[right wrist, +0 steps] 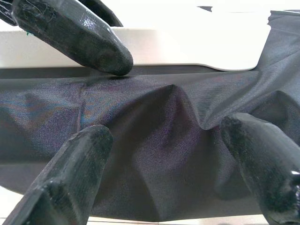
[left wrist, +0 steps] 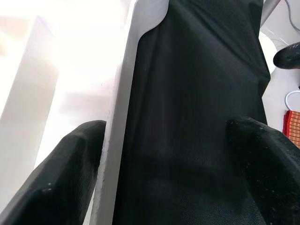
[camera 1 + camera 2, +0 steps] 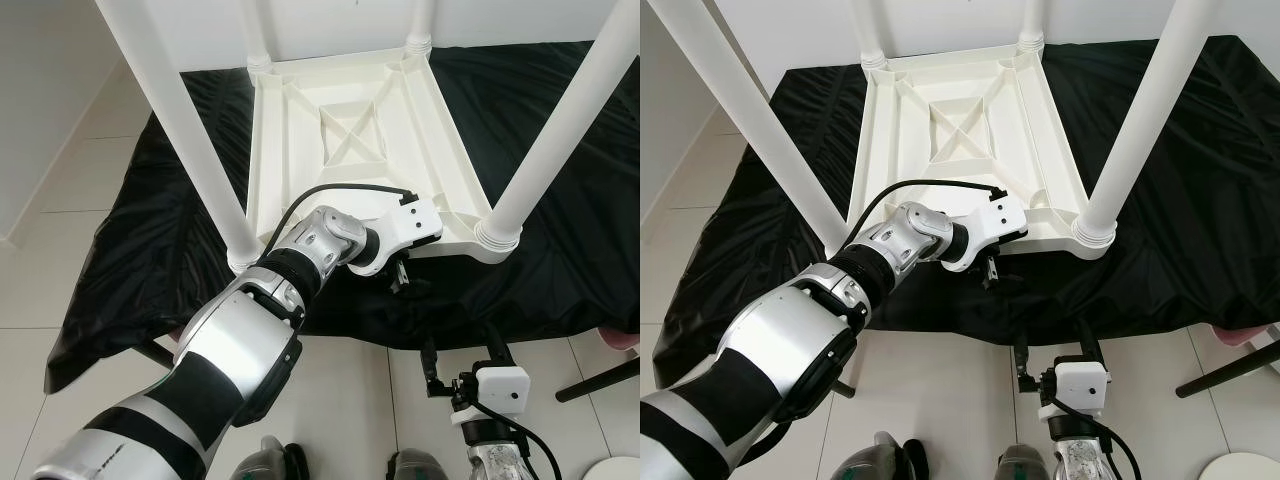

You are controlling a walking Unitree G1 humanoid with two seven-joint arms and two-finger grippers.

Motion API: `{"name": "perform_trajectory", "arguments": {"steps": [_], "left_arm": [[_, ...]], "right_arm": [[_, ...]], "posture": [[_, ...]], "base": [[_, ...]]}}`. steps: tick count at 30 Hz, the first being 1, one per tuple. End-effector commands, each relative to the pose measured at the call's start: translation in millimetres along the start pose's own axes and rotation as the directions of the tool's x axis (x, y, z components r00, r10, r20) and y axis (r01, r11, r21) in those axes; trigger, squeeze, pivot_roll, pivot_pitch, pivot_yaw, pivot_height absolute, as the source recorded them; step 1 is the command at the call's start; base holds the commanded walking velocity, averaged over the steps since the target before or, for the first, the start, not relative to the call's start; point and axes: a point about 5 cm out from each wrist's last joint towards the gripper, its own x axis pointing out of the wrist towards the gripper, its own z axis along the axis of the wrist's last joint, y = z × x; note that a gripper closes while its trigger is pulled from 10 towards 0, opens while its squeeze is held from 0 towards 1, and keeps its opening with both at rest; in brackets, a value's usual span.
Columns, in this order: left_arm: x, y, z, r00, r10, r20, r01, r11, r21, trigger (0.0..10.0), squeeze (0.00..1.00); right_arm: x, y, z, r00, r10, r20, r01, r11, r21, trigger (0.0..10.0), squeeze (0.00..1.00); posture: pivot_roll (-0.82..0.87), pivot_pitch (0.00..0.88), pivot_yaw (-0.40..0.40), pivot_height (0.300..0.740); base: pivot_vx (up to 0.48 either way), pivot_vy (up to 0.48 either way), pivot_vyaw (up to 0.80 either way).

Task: Building children table

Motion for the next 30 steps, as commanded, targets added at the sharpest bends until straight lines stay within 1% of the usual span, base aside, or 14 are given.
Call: {"name": "perform_trajectory", "arguments": {"steps": [1, 2, 5, 6, 13, 14, 17, 18, 20, 21, 23, 24, 25, 30], "left_arm": [[-0.9, 9.4, -10.5, 0.975, 0.217, -0.05, -0.219, 0.976, -0.02, 7.5, 0.0], [-1.3, 9.9, -11.7, 0.973, 0.225, -0.058, -0.227, 0.974, -0.028, 2.5, 0.0], [-1.8, 10.4, -13.4, 0.97, 0.233, -0.067, -0.236, 0.971, -0.035, 1.9, 0.0], [-1.8, 10.5, -13.8, 0.969, 0.235, -0.07, -0.238, 0.971, -0.035, 0.0, 0.0], [-2.0, 9.7, -14.0, 0.974, 0.219, -0.056, -0.222, 0.974, -0.053, 0.0, 0.0], [-1.9, 9.6, -14.9, 0.973, 0.22, -0.068, -0.224, 0.974, -0.043, 4.7, 0.0], [-1.3, 8.8, -16.2, 0.972, 0.219, -0.083, -0.221, 0.975, -0.009, 5.6, 0.0], [-1.2, 8.6, -16.3, 0.973, 0.218, -0.081, -0.22, 0.975, -0.015, 3.7, 0.0], [-1.1, 8.6, -16.3, 0.972, 0.219, -0.08, -0.221, 0.975, -0.02, 3.7, 0.0], [-0.3, 7.9, -17.2, 0.971, 0.222, -0.086, -0.224, 0.974, -0.014, 5.3, 0.0], [0.3, 7.3, -17.8, 0.97, 0.225, -0.091, -0.227, 0.974, -0.008, 5.3, 0.0], [1.0, 6.4, -19.1, 0.97, 0.222, -0.099, -0.223, 0.975, 0.003, 9.0, 0.0], [1.8, 5.1, -20.8, 0.97, 0.217, -0.107, -0.217, 0.976, 0.014, 10.0, 0.0], [2.5, 2.9, -25.2, 0.97, 0.207, -0.129, -0.203, 0.978, 0.044, 9.8, 0.0]], "right_arm": [[-2.5, 2.4, -1.4, 1.0, 0.002, -0.015, -0.002, 1.0, 0.005, 10.0, 0.0], [-2.3, 2.4, -1.4, 1.0, 0.002, -0.014, -0.002, 1.0, 0.004, 10.0, 0.0], [-2.2, 2.3, -1.1, 1.0, 0.0, -0.013, 0.0, 1.0, 0.002, 10.0, 0.0], [-2.1, 2.2, -0.9, 1.0, -0.001, -0.012, 0.001, 1.0, 0.002, 10.0, 0.0], [-4.0, 0.1, -0.3, 1.0, -0.001, -0.012, 0.001, 1.0, -0.002, 10.0, 0.0], [-4.0, -1.9, -0.3, 1.0, -0.001, -0.012, 0.0, 1.0, -0.008, 10.0, 0.0], [-3.5, -5.6, 0.1, 1.0, -0.002, -0.01, 0.002, 1.0, -0.02, 10.0, 0.0], [-3.7, -5.9, 0.4, 1.0, -0.002, -0.01, 0.002, 1.0, -0.021, 10.0, 0.0], [-3.9, -6.0, 0.6, 1.0, -0.002, -0.01, 0.002, 1.0, -0.021, 10.0, 0.0], [-4.9, -6.1, 0.7, 1.0, -0.001, -0.011, 0.001, 1.0, -0.023, 10.0, 0.0], [-5.5, -6.2, 0.7, 1.0, 0.0, -0.012, 0.0, 1.0, -0.024, 10.0, 0.0], [-6.1, -6.3, 0.6, 1.0, 0.001, -0.013, -0.002, 1.0, -0.027, 10.0, 0.0], [-6.7, -7.0, 0.8, 1.0, 0.001, -0.013, -0.001, 1.0, -0.029, 10.0, 0.0], [-6.3, -9.2, 2.3, 1.0, 0.0, -0.009, 0.0, 0.999, -0.036, 10.0, 0.0]], "posture": [[-0.18, 0.108, 0.15, 0.74], [-0.18, 0.107, 0.152, 0.74], [-0.18, 0.107, 0.152, 0.74], [-0.18, 0.107, 0.152, 0.74], [-0.18, 0.11, 0.152, 0.74], [-0.18, 0.11, 0.152, 0.74], [-0.19, 0.114, 0.153, 0.74], [-0.19, 0.118, 0.152, 0.74], [-0.19, 0.118, 0.152, 0.74], [-0.19, 0.12, 0.154, 0.74], [-0.19, 0.12, 0.154, 0.74], [-0.19, 0.119, 0.154, 0.74], [-0.19, 0.121, 0.155, 0.74], [-0.19, 0.12, 0.156, 0.74]], "base": [[0.0, 0.0, 0.0], [0.0, 0.0, 0.0], [0.0, 0.0, 0.0], [0.0, 0.0, 0.0], [0.0, 0.0, 0.0], [0.0, 0.0, 0.0], [0.0, 0.0, 0.0], [0.0, 0.0, 0.0], [0.0, 0.0, 0.0], [0.0, 0.0, 0.0], [0.0, 0.0, 0.0], [0.0, 0.0, 0.0], [0.0, 0.0, 0.0], [0.0, 0.0, 0.0]]}}
